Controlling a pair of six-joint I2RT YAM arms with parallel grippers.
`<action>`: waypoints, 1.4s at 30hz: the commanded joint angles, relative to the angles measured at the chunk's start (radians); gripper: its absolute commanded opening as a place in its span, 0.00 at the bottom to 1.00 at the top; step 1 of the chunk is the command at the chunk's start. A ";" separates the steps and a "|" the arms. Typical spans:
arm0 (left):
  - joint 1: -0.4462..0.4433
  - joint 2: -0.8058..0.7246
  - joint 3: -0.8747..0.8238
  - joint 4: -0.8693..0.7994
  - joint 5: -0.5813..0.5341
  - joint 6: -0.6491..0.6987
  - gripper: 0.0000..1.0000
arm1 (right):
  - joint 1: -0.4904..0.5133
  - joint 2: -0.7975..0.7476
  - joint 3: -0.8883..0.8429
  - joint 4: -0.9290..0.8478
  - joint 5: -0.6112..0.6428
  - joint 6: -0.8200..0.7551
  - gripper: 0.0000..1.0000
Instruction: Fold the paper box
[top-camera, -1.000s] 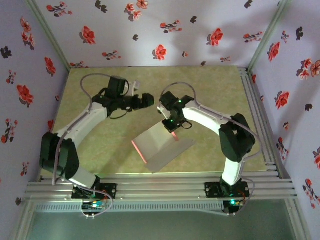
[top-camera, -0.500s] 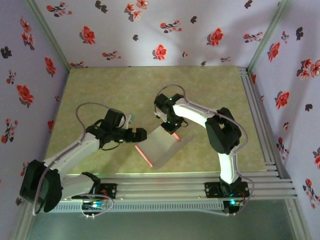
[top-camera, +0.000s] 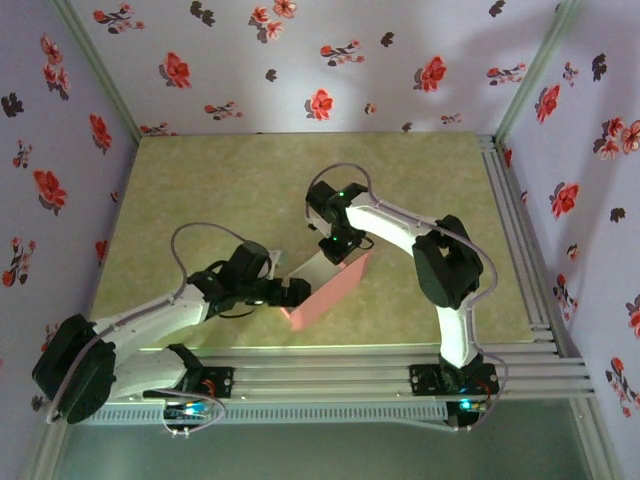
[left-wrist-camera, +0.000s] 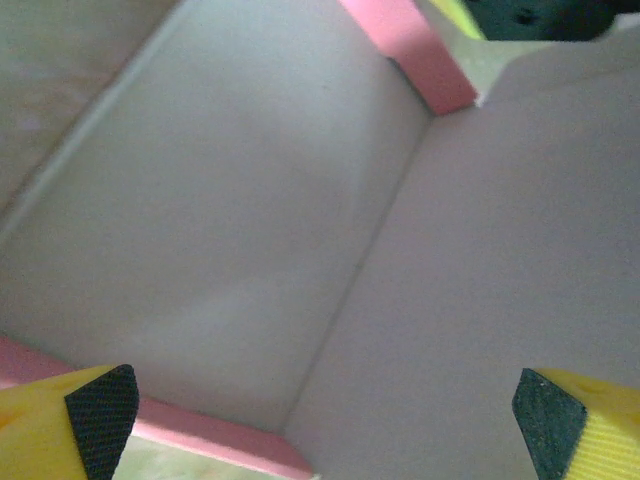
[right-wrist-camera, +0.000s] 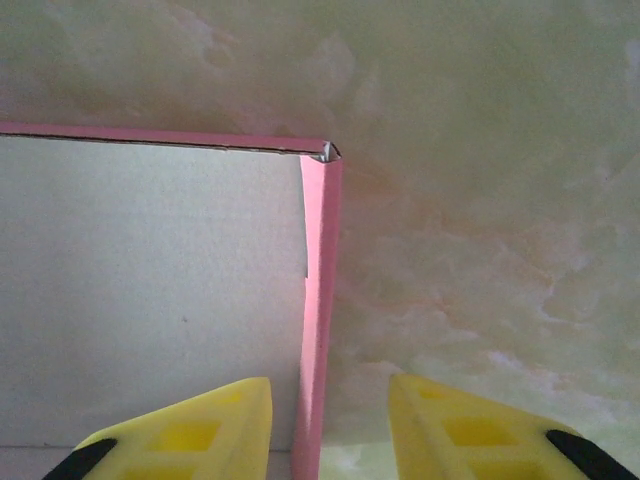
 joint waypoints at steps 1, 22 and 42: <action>-0.071 0.020 0.016 0.095 -0.030 -0.069 1.00 | -0.014 -0.047 -0.017 0.016 -0.003 0.026 0.41; -0.130 0.231 0.292 -0.039 -0.016 0.191 1.00 | -0.092 -0.250 0.013 0.172 -0.018 0.231 0.55; 0.191 0.252 0.425 -0.239 0.043 0.417 1.00 | 0.097 -0.526 -0.094 -0.116 0.202 0.768 0.68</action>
